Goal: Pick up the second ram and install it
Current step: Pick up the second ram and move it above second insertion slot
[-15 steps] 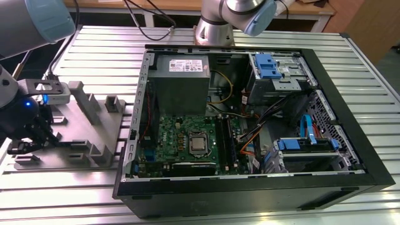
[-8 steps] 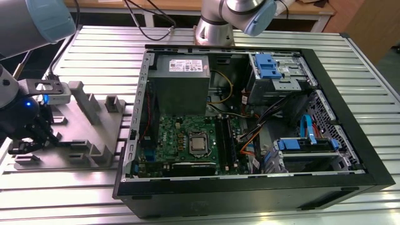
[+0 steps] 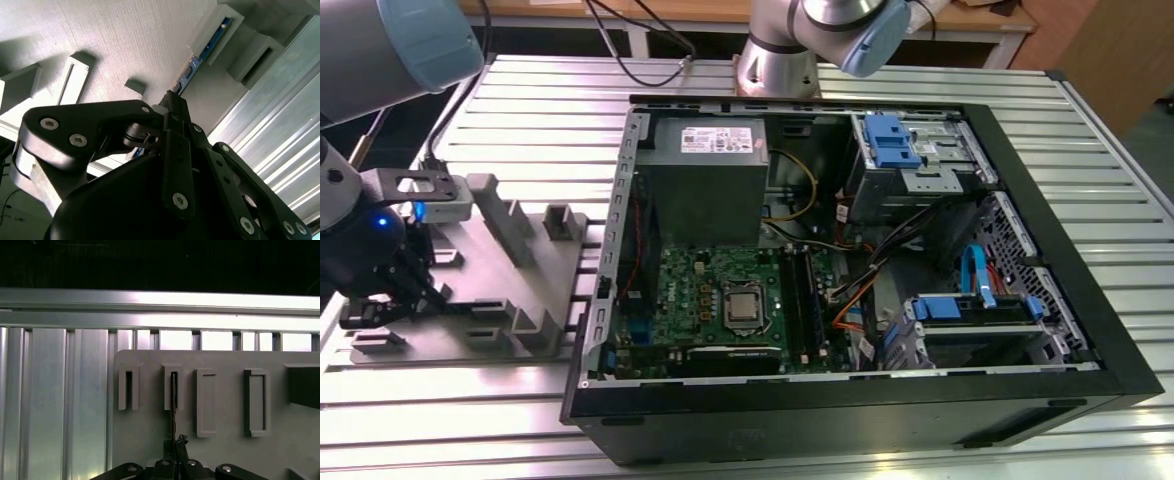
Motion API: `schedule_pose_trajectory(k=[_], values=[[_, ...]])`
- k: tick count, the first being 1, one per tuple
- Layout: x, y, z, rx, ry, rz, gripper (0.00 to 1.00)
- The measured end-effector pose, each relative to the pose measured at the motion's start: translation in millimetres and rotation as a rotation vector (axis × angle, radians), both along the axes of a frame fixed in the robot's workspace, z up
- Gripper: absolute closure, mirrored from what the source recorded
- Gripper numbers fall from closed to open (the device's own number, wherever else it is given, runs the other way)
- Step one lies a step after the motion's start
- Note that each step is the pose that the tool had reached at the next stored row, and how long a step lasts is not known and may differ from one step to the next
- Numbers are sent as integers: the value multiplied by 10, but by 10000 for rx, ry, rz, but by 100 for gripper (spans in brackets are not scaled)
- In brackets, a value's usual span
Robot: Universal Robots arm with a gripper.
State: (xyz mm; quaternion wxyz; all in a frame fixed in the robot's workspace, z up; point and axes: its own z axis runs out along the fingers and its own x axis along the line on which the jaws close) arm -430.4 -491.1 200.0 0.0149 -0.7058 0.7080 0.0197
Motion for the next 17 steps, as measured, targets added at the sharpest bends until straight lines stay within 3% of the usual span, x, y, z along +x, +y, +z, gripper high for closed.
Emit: schedule_pose_trajectory(k=[17], values=[[7, 0, 28, 46, 0, 0, 92]])
